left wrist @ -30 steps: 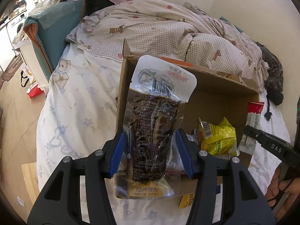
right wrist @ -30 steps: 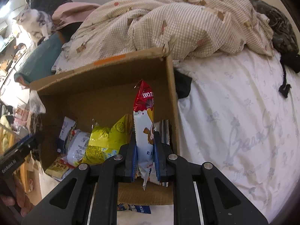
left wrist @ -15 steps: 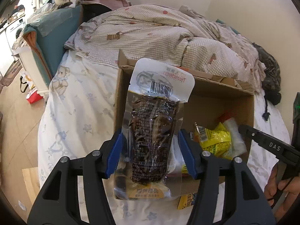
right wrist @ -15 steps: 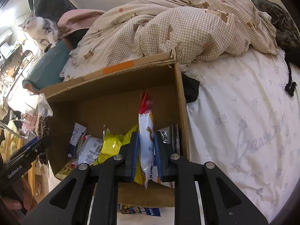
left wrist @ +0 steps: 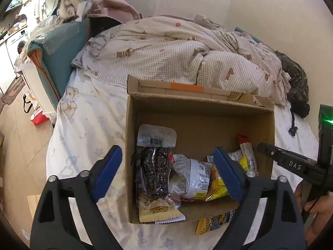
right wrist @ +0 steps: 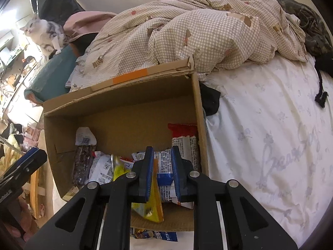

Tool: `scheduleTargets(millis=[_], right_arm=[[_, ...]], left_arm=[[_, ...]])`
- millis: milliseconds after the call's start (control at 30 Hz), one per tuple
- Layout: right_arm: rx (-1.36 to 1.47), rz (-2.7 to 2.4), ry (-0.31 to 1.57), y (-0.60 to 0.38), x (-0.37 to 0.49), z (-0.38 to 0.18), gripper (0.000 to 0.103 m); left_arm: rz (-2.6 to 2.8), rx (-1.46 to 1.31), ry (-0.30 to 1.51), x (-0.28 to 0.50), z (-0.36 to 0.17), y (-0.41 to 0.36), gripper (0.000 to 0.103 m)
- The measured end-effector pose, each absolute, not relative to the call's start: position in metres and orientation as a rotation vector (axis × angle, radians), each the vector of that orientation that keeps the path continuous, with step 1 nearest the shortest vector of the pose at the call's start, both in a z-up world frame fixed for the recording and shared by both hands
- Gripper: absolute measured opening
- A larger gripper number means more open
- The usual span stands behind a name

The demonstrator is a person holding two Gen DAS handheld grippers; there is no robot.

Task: Organize snacks
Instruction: 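Open both grippers to drop the snacks into the box and withdraw, then grasp the blue snack bag beside the box with the right gripper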

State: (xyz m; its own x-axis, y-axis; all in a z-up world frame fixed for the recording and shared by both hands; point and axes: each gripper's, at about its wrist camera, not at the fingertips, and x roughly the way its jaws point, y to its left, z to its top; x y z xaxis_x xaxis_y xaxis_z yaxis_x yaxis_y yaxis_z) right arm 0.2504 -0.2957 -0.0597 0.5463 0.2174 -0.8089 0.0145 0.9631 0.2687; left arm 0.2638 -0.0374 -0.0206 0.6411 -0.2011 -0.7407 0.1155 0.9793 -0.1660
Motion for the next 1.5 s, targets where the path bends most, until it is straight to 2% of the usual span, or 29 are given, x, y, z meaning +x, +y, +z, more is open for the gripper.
scheduleTargets(millis=[33,67,100,267,867,967,1400,1500], right_arm=[[0.262,0.13,0.988,-0.296,0.25,-0.06,0.042],[0.267,0.126,0.985,-0.296,0.249,-0.059,0.071],[0.272,0.136,0.981,-0.295,0.248,-0.059,0.079],[0.191,0.129,0.982,-0.285,0.243,-0.058,0.079],[0.312,0.037,0.955,-0.309,0.166,-0.044,0.079],[0.354,0.032,0.966,-0.312,0.149,-0.047,0.079],[0.374,0.014,1.035,-0.307,0.105,-0.07,0.079],[0.452,0.061,1.066,-0.308,0.104,-0.08,0.079]], left_arm=[[-0.18,-0.104,0.854,0.264,-0.019,-0.037,0.088],[-0.18,-0.102,0.852,0.264,-0.019,-0.037,0.088],[-0.178,-0.102,0.852,0.264,-0.018,-0.036,0.089],[-0.166,-0.107,0.863,0.26,-0.02,-0.03,0.089],[-0.111,-0.098,0.814,0.194,0.006,0.007,0.089],[-0.11,-0.103,0.828,0.185,0.004,0.013,0.093],[-0.185,-0.126,0.883,0.158,-0.005,0.005,0.093],[-0.189,-0.109,0.896,0.154,-0.008,0.001,0.093]])
